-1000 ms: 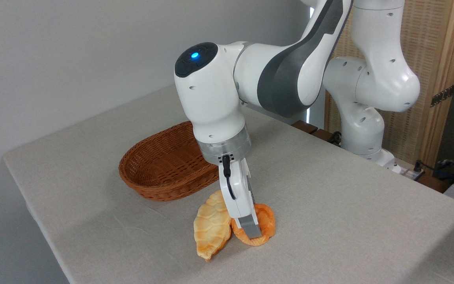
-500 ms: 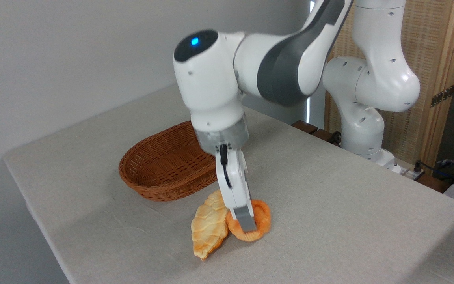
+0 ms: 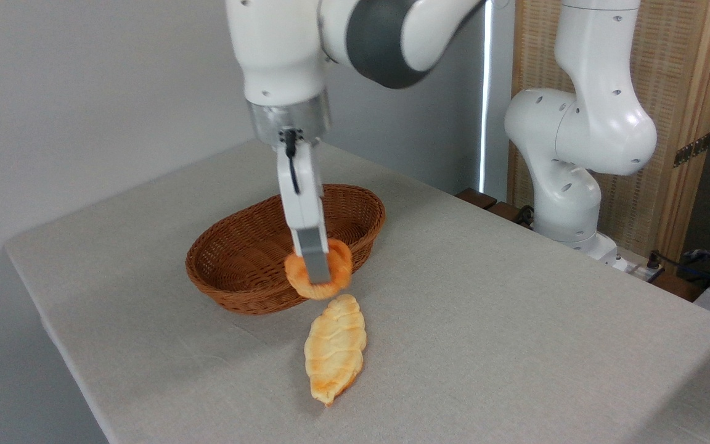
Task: Put bread into the basket
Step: 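Lift the bun and carry it over the wicker basket, then open the gripper to release the bun and raise it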
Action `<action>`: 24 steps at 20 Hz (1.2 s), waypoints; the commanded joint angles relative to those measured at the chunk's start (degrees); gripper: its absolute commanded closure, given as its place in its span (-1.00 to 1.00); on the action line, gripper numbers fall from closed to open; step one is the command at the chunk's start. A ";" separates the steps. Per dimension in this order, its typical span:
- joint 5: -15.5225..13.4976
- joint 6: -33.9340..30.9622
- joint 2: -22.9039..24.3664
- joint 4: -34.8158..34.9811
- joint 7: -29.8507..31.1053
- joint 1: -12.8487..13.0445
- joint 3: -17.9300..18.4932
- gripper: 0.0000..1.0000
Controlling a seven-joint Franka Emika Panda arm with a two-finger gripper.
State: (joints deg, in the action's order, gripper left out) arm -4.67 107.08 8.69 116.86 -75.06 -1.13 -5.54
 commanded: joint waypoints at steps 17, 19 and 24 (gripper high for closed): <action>-6.93 -0.73 -1.92 -2.69 38.14 0.08 -15.02 -1.00; -6.84 -0.73 -1.92 -2.69 37.97 0.08 -15.20 -1.00; -6.93 -0.55 -2.19 -2.69 38.06 0.08 -15.38 -1.00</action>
State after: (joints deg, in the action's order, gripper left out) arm -10.39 107.09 6.96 115.09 -37.64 -1.01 -20.79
